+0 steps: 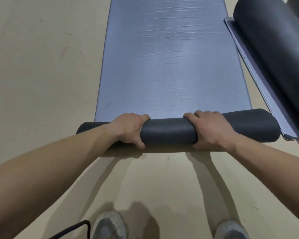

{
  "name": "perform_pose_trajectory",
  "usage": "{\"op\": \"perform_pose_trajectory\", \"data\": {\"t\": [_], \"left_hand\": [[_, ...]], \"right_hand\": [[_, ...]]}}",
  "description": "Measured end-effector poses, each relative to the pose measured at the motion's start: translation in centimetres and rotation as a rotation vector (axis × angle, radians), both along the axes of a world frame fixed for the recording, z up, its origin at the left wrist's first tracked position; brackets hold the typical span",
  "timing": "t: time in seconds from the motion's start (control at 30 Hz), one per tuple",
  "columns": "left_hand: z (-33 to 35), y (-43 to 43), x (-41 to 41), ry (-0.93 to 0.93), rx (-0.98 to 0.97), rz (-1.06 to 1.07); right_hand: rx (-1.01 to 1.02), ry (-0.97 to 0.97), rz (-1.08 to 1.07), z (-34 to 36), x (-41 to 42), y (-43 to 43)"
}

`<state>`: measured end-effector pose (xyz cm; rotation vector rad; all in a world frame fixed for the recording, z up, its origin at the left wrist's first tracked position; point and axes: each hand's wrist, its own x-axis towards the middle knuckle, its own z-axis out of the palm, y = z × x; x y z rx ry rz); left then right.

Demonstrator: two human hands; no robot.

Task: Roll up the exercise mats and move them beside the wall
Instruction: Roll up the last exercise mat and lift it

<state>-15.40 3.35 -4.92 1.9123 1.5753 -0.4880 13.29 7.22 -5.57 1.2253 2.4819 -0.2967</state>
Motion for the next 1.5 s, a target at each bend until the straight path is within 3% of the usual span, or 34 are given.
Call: {"op": "perform_pose_trajectory", "data": {"t": [0.1,0.23,0.3,0.43,0.5,0.6,0.67,0.87,1.03,1.1,1.17,1.23,1.3,1.4,1.5], "left_hand": [[0.5,-0.2,0.6,-0.003,-0.111,0.034],[-0.8,-6.6,2.0,0.125,0.255,0.04],[-1.2,-7.2,2.0,0.101,0.299,0.048],[0.7,-1.7,0.7,-0.04,-0.004,0.081],[0.6,-1.4,0.8,-0.031,-0.003,0.07],[-0.9,-5.5,1.6,0.156,0.309,0.02],[-1.4,-5.9,1.5,0.172,0.379,0.001],[-0.2,-2.6,1.1,0.04,0.049,-0.005],[0.7,-0.1,0.8,-0.023,-0.142,0.036],[0.3,-1.3,1.0,0.052,-0.007,0.002],[-1.1,-4.7,1.6,0.195,0.291,-0.037],[-2.5,-6.8,1.7,0.3,0.468,-0.09],[-2.6,-5.6,0.6,0.244,0.443,-0.092],[-1.6,-2.7,-0.4,0.097,0.283,-0.08],[-1.4,-2.1,-0.3,0.107,0.265,-0.077]], "right_hand": [[-0.186,-0.048,0.006,1.6,-0.5,1.4],[-0.285,-0.094,0.015,1.2,-0.1,0.8],[-0.304,-0.073,-0.019,1.2,0.0,0.9],[0.092,0.021,0.041,-0.4,0.9,-1.9],[0.186,0.046,0.055,-1.2,1.2,-2.7],[0.089,0.025,0.065,-0.5,0.6,-1.2],[0.034,0.013,0.063,0.4,0.0,-0.2],[-0.217,-0.07,0.015,2.0,0.1,1.1],[0.323,0.097,0.051,-1.7,1.6,-3.7],[0.341,0.099,0.053,-2.2,1.5,-3.8],[0.221,0.035,0.071,-1.3,1.0,-2.2],[0.079,-0.017,0.081,-0.2,0.3,0.0],[0.034,-0.051,0.074,0.0,-0.2,1.1],[0.168,-0.063,0.048,-1.1,-0.2,-0.2],[0.221,-0.049,0.077,-1.2,0.2,-0.3]]}}
